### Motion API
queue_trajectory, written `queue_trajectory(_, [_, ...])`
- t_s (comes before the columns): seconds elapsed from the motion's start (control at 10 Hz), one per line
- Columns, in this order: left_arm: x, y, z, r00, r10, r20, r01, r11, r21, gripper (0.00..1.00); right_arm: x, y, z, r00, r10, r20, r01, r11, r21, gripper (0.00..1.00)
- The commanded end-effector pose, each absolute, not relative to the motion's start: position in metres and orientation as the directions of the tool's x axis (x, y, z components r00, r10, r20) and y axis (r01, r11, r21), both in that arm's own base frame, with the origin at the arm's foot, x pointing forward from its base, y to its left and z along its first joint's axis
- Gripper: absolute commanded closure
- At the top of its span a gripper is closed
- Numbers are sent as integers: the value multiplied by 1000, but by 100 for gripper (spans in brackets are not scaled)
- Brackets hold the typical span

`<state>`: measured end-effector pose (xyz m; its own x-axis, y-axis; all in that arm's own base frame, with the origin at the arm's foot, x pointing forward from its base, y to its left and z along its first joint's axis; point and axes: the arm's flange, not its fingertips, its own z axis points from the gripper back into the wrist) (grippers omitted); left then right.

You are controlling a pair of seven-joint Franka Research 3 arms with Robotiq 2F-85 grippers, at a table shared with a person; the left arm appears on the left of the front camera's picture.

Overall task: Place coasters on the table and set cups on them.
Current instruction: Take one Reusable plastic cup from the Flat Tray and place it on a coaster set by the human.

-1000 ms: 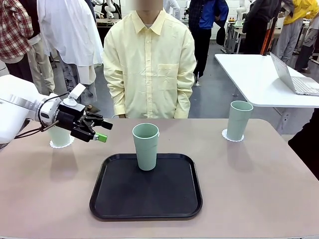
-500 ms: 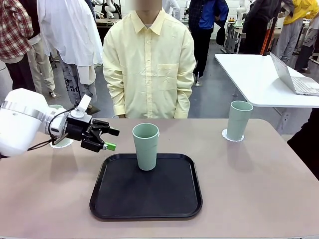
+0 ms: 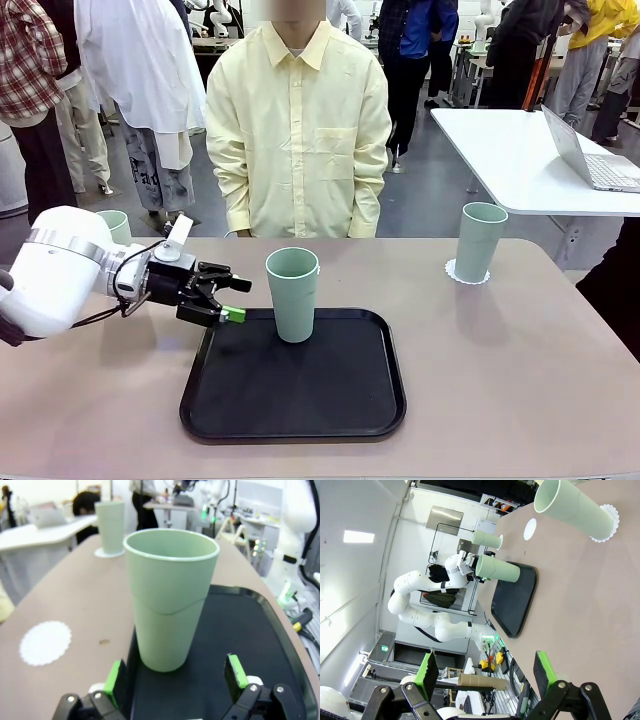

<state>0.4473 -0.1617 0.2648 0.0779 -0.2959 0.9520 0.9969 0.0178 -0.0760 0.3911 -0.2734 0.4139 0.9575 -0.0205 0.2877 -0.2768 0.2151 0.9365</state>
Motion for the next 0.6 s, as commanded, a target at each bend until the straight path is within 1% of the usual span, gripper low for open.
queue_trajectory(0.0, [448, -174, 262, 49, -274, 961, 999, 21, -45, 0, 391, -274, 414, 959, -23, 284, -273, 216, 937, 0])
queue_trajectory(0.2, [449, -185, 259, 19, -263, 964, 999, 31, -11, 0, 391, -274, 414, 959, -23, 284, -273, 216, 937, 0])
queue_trajectory(0.5, [457, -200, 250, 36, -265, 964, 999, 35, -28, 0, 391, -274, 414, 959, -23, 284, -273, 216, 937, 0])
